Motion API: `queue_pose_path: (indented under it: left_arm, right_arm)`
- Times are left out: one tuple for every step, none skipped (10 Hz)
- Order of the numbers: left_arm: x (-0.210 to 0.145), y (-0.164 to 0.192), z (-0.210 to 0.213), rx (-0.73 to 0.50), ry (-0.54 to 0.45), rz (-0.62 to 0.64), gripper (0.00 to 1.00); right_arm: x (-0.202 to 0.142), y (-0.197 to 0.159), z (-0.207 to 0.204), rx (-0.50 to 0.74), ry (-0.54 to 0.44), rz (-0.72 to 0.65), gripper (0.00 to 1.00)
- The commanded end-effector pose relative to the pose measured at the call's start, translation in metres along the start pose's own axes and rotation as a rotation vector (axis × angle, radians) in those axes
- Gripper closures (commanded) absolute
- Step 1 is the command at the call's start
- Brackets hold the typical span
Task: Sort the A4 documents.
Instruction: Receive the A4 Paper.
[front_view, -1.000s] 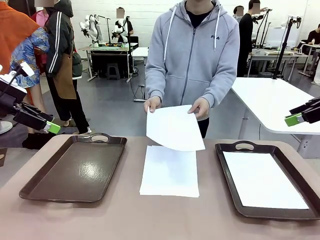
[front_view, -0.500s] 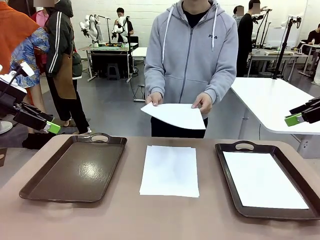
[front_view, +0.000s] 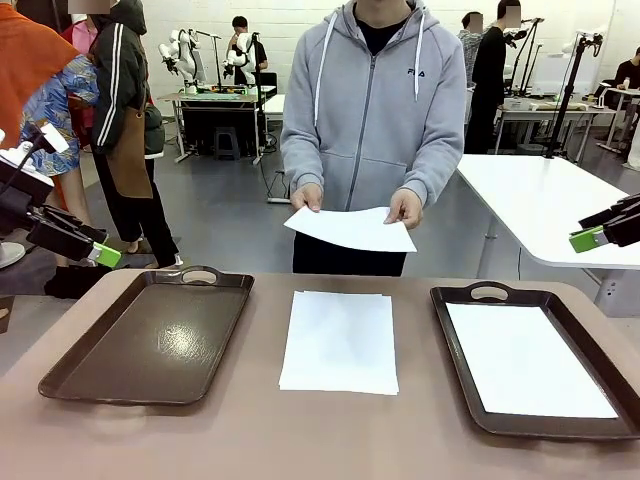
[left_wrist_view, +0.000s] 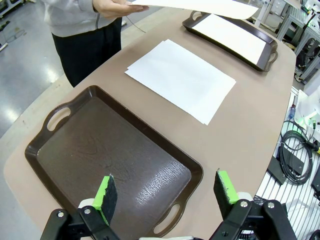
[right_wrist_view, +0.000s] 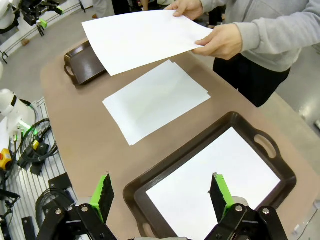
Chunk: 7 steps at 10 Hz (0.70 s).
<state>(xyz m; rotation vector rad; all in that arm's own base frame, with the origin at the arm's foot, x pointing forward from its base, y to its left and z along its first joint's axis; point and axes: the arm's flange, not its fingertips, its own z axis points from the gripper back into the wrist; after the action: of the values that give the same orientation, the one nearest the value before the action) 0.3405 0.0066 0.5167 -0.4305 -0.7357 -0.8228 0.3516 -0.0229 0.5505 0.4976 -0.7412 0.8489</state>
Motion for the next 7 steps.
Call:
queue_pose_path:
  left_arm:
    - [-0.0004, 0.0014, 0.0001, -0.013, -0.015, -0.004, 0.0]
    - [-0.0004, 0.0014, 0.0001, -0.013, -0.015, -0.004, 0.0]
    - [-0.0004, 0.0014, 0.0001, -0.013, -0.015, -0.004, 0.0]
    - [-0.0004, 0.0014, 0.0001, -0.013, -0.015, -0.004, 0.0]
    - [-0.0004, 0.0014, 0.0001, -0.013, -0.015, -0.004, 0.0]
    - [-0.0004, 0.0014, 0.0001, -0.013, -0.015, -0.004, 0.0]
    - [-0.0004, 0.0014, 0.0001, -0.013, -0.015, -0.004, 0.0]
  right_arm:
    - [0.0008, 0.0007, -0.0007, 0.002, -0.003, 0.005, 0.0]
    - [0.0008, 0.0007, -0.0007, 0.002, -0.003, 0.005, 0.0]
    - [0.0008, 0.0007, -0.0007, 0.002, -0.003, 0.005, 0.0]
    - [0.0008, 0.0007, -0.0007, 0.002, -0.003, 0.005, 0.0]
    - [0.0008, 0.0007, -0.0007, 0.002, -0.003, 0.005, 0.0]
    - [0.0008, 0.0007, -0.0007, 0.002, -0.003, 0.005, 0.0]
    - [0.0008, 0.0007, -0.0007, 0.002, -0.003, 0.005, 0.0]
